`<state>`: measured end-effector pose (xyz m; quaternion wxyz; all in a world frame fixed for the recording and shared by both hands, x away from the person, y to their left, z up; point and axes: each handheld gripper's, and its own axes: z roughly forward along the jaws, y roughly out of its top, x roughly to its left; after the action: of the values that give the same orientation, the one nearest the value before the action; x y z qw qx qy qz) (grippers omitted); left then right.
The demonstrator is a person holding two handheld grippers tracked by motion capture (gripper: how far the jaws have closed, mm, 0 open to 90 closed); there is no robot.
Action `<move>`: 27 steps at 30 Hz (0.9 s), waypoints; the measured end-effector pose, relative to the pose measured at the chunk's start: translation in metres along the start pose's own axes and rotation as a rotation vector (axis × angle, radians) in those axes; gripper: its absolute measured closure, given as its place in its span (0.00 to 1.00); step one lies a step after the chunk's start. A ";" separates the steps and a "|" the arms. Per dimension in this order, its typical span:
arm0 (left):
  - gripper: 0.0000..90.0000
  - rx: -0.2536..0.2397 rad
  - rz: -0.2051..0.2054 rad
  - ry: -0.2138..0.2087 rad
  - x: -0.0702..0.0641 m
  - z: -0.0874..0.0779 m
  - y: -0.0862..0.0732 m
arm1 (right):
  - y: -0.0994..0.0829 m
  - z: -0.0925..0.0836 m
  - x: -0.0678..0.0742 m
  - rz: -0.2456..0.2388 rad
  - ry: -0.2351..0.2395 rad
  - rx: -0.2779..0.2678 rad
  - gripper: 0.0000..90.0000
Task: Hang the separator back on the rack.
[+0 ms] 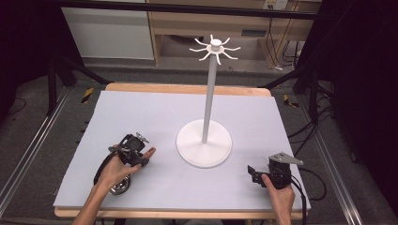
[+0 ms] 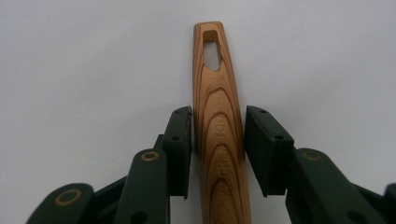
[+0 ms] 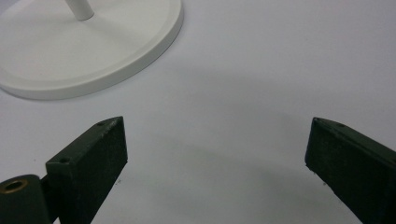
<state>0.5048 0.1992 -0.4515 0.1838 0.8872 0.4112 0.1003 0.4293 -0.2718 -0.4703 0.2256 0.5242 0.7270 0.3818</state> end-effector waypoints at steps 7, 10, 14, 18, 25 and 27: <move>0.70 0.000 -0.018 -0.014 0.003 0.000 0.001 | 0.000 0.000 0.001 0.000 0.007 0.008 0.07; 0.73 0.004 -0.023 -0.014 0.004 0.000 0.001 | 0.000 -0.001 0.000 0.002 0.009 0.002 0.07; 0.74 0.032 -0.020 -0.011 0.005 0.000 0.005 | -0.001 0.000 0.000 0.006 0.012 0.013 0.07; 0.75 0.030 -0.019 -0.006 0.004 0.000 0.005 | -0.001 0.000 -0.001 0.009 0.013 0.011 0.07; 0.75 -0.005 -0.018 -0.011 0.005 -0.003 0.000 | -0.001 0.001 -0.001 0.010 0.014 0.013 0.07; 0.75 -0.021 -0.022 -0.010 0.005 -0.006 -0.001 | -0.001 0.001 -0.001 0.011 0.014 0.014 0.07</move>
<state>0.5052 0.2046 -0.4462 0.1963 0.8811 0.4190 0.0979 0.4295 -0.2727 -0.4715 0.2147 0.5269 0.7284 0.3816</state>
